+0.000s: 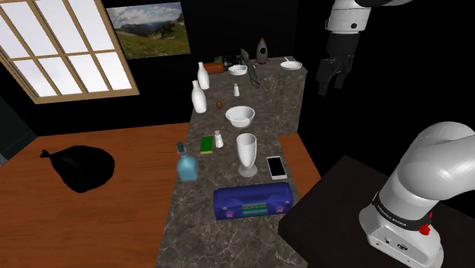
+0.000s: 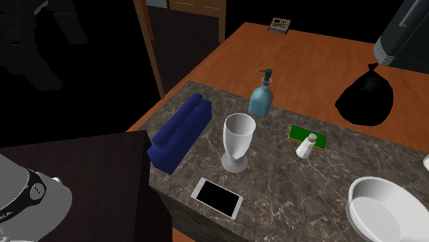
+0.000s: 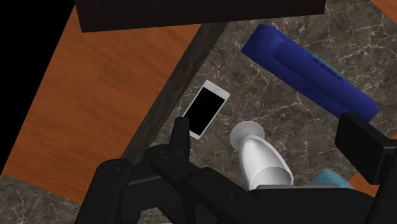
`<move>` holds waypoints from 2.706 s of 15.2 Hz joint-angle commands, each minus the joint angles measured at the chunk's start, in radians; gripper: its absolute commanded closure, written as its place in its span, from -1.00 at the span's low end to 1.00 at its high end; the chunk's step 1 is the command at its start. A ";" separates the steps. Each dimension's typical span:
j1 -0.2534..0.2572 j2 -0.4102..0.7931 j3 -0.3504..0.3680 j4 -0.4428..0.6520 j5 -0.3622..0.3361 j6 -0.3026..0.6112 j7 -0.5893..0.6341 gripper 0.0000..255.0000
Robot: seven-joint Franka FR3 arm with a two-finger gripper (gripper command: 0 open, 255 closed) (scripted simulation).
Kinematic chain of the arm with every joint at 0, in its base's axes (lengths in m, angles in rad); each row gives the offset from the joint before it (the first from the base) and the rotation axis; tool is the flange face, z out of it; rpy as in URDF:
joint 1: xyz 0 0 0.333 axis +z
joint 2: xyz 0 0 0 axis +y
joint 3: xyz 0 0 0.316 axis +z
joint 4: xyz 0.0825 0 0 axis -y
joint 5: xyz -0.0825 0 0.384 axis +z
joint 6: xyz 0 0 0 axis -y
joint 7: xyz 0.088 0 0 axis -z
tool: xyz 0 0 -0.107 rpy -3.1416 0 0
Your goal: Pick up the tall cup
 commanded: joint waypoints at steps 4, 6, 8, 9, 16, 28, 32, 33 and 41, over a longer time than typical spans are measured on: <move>0.006 0.076 0.021 -0.027 0.011 0.104 0.019 -1.00; 0.010 0.133 0.035 -0.037 0.017 0.173 0.031 -1.00; 0.014 0.195 0.048 -0.042 0.022 0.241 0.044 -1.00; 0.015 0.227 0.055 -0.042 0.024 0.274 0.050 -1.00; 0.023 0.478 0.096 0.000 0.026 0.488 0.097 -1.00; 0.038 0.952 0.133 0.229 -0.035 0.733 0.201 -1.00; 0.050 1.090 0.130 0.331 -0.062 0.769 0.233 -1.00; 0.050 1.099 0.130 0.329 -0.063 0.781 0.234 -1.00; 0.053 1.162 0.127 0.316 -0.070 0.855 0.237 -1.00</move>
